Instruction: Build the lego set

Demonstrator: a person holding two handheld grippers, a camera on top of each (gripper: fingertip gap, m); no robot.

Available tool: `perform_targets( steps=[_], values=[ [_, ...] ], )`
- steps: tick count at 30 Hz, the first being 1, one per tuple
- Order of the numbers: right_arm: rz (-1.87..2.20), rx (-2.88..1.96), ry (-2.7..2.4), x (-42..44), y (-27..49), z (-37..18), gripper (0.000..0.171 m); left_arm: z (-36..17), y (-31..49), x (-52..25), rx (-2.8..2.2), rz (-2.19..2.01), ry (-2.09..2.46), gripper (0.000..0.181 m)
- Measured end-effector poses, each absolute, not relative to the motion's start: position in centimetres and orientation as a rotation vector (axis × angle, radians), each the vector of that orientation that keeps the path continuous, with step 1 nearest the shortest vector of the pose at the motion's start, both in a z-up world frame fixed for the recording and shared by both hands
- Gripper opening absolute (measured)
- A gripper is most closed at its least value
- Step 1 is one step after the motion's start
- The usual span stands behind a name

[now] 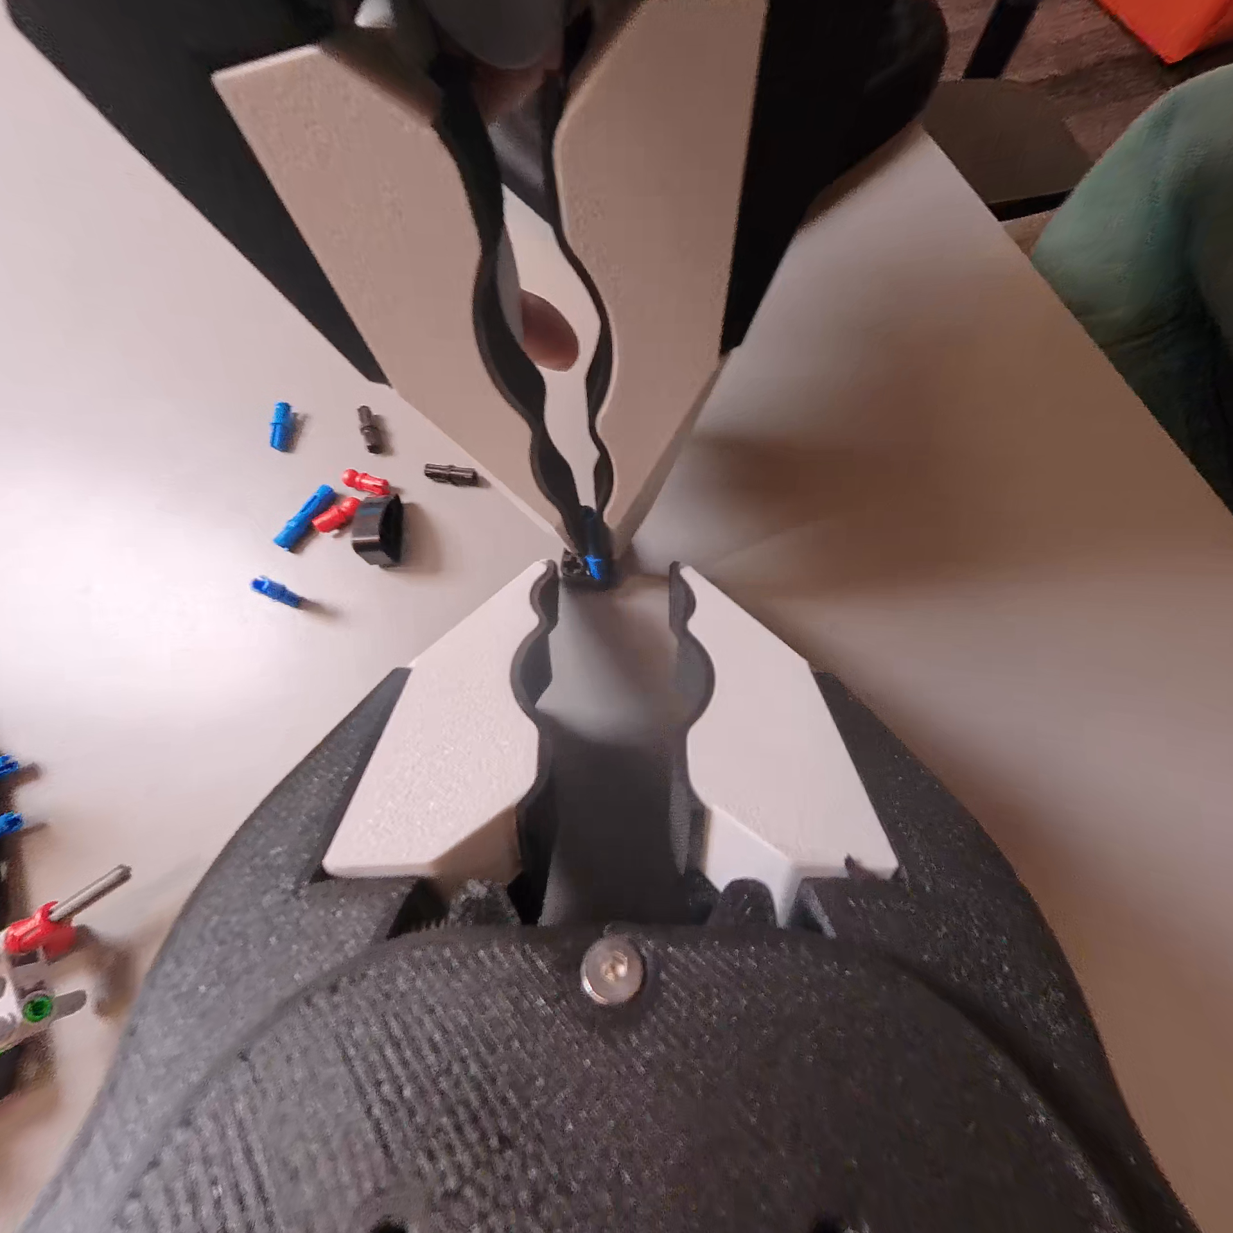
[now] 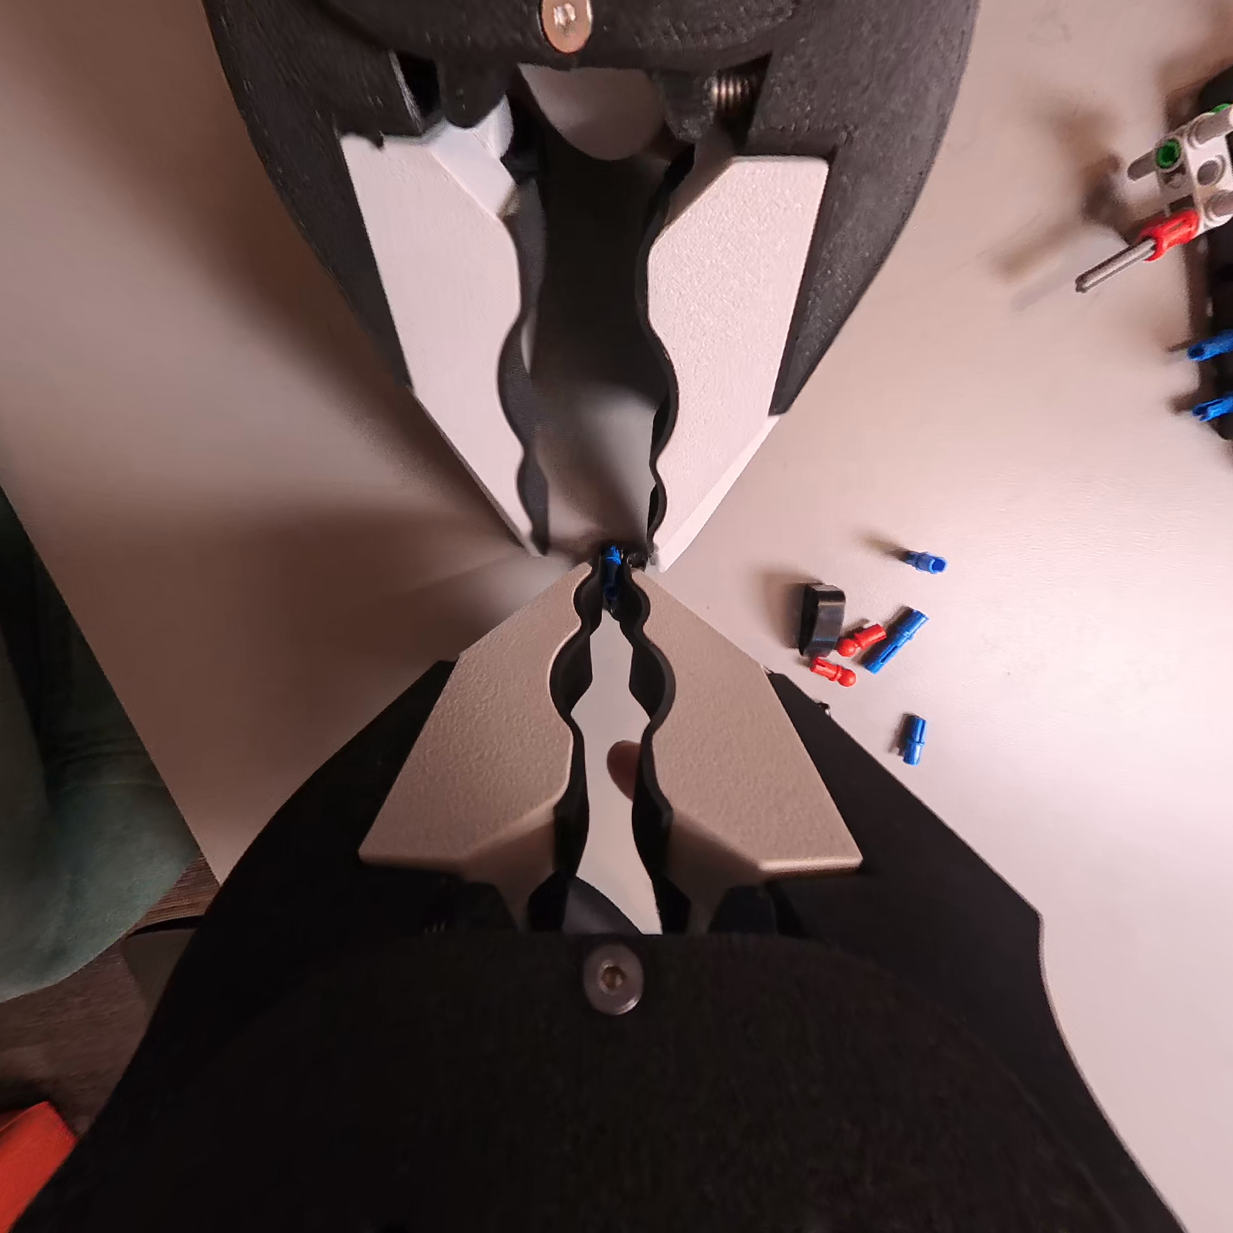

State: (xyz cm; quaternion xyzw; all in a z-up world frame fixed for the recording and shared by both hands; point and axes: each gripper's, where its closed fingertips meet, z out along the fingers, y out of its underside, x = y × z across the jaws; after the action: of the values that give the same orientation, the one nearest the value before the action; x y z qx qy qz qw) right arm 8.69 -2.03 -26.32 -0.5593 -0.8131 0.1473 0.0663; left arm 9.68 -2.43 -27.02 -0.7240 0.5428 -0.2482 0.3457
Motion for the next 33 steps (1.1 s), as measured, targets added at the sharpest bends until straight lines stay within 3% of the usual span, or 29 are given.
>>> perform_targets(
  steps=[4,8,14,23,33],
  values=[
    [0.433,-1.668,-2.478,8.4,-2.2,-26.3,0.001,-27.0,-2.9,9.4,-1.868,-0.663,1.433,0.035],
    [0.465,-1.708,-2.46,8.0,-2.3,-26.3,0.001,-27.0,-2.3,8.9,-1.895,-0.648,1.381,0.02],
    [0.47,-1.749,-2.46,7.9,-2.5,-26.3,0.001,-26.9,-3.1,8.6,-1.885,-0.688,1.413,0.03],
    [0.43,-1.753,-2.555,9.5,-2.6,-26.2,0.002,-26.7,-4.4,8.5,-1.854,-0.751,1.462,0.02],
    [0.771,-1.073,-2.683,11.1,-7.9,-23.2,0.002,-24.5,-6.9,11.1,-1.707,-0.979,1.477,0.058]
  ],
)
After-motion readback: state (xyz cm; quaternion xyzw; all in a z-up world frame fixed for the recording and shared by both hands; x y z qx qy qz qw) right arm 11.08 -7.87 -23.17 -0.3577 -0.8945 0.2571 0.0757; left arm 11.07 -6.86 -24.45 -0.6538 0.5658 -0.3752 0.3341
